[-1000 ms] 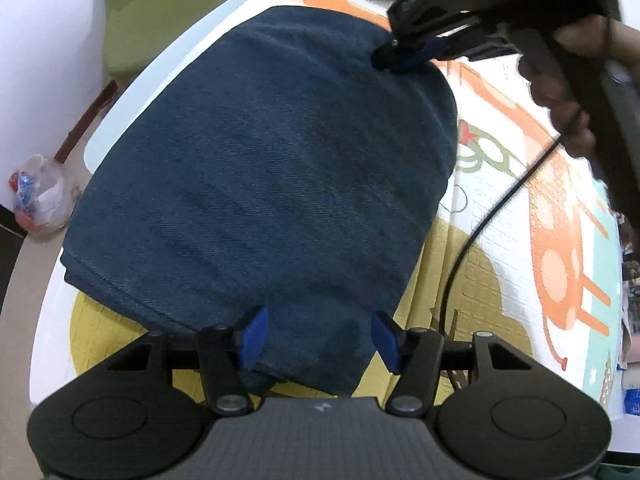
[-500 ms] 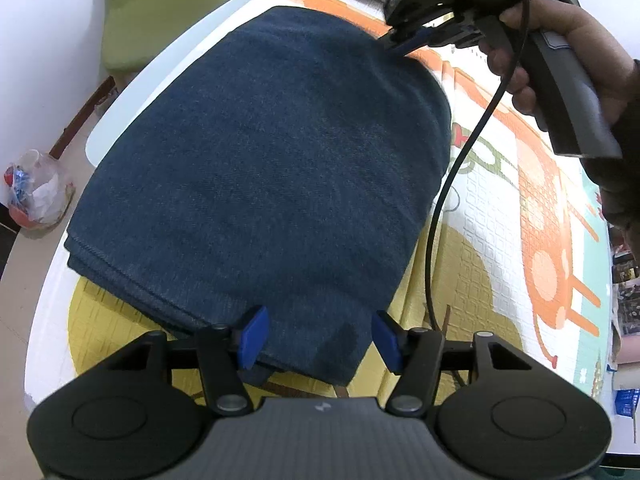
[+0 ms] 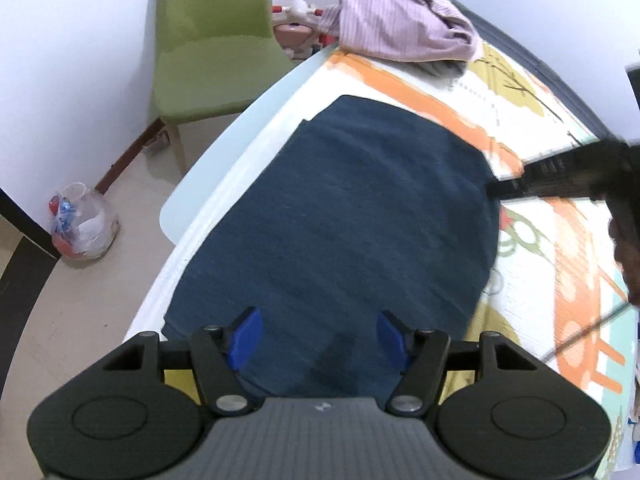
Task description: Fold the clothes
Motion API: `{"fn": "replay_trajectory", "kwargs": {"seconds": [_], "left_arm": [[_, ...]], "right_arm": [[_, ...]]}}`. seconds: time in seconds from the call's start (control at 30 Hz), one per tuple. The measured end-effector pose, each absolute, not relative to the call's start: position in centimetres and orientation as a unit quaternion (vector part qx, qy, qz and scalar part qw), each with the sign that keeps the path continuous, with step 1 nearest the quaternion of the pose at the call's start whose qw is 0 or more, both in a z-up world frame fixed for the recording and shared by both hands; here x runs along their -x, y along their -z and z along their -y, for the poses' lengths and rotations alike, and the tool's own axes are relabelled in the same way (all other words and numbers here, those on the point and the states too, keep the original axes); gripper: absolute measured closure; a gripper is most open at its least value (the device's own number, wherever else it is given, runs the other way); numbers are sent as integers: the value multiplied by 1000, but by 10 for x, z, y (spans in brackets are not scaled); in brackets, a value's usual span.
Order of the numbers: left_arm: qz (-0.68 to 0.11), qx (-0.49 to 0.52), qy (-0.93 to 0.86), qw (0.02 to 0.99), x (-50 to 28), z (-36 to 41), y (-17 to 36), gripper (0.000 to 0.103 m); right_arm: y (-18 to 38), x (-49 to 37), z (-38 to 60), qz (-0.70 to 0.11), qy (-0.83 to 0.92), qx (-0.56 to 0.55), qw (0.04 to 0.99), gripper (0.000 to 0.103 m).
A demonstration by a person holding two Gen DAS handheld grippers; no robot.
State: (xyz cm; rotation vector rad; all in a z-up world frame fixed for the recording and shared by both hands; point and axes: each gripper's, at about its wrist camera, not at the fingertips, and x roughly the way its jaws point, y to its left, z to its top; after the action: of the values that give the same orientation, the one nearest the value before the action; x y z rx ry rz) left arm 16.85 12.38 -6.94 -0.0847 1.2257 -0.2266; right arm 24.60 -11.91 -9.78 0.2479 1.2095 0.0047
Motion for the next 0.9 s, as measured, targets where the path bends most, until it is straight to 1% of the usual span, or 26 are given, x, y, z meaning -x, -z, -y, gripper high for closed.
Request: {"fn": "replay_trajectory", "kwargs": {"seconds": [0.2, 0.27, 0.4, 0.57, 0.7, 0.77, 0.9], "left_arm": [[-583, 9, 104, 806, -174, -126, 88, 41], [-583, 2, 100, 806, -173, -124, 90, 42], [-586, 0, 87, 806, -173, -127, 90, 42], [-585, 1, 86, 807, -171, -129, 80, 41], [-587, 10, 89, 805, -167, -132, 68, 38], [-584, 7, 91, 806, -164, -132, 60, 36], [-579, -2, 96, 810, -157, -129, 46, 26]], "right_arm": [[140, -243, 131, -594, 39, -125, 793, 94], [150, -244, 136, -598, 47, -125, 790, 91], [152, -246, 139, -595, 54, -135, 791, 91], [140, -248, 140, -575, 98, -100, 806, 92], [112, -234, 141, -550, 70, -123, 823, 92], [95, -225, 135, -543, 51, -121, 829, 92], [69, -201, 110, -539, 1, -93, 837, 90]]}}
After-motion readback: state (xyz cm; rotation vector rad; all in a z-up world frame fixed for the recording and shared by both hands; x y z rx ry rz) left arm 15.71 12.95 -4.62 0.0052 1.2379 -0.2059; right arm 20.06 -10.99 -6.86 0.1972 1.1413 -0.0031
